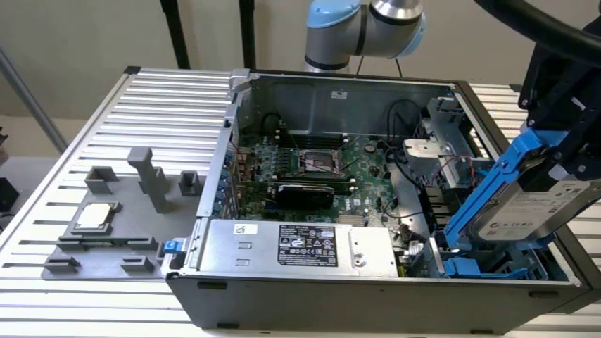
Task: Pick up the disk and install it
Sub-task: 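Insert the disk into the insertion slot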
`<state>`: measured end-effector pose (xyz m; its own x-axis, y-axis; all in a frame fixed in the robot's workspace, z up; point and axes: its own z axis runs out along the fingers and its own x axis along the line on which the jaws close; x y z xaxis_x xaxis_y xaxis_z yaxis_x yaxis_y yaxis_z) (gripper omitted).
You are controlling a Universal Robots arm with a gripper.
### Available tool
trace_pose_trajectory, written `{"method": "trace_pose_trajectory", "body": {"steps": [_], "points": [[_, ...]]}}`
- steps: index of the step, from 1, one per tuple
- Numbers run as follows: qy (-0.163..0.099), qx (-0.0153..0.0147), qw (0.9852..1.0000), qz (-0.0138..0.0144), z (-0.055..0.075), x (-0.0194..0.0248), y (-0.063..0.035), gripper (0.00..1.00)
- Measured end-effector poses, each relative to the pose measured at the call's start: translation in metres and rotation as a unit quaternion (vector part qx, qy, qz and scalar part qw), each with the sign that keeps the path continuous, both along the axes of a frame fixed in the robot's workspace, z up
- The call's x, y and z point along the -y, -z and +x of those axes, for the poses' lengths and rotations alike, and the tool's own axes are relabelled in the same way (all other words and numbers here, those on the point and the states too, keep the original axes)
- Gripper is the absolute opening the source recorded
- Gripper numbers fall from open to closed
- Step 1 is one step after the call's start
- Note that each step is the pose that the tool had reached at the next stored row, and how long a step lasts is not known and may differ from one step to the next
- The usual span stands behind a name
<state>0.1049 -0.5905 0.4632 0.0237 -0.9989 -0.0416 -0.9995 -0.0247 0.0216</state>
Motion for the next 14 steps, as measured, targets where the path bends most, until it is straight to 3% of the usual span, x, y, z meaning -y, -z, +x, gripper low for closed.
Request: {"method": "trace_pose_trajectory", "body": {"steps": [14], "points": [[0.0,0.0,1.0,0.0001,0.0,0.0,0.0,0.0]]}}
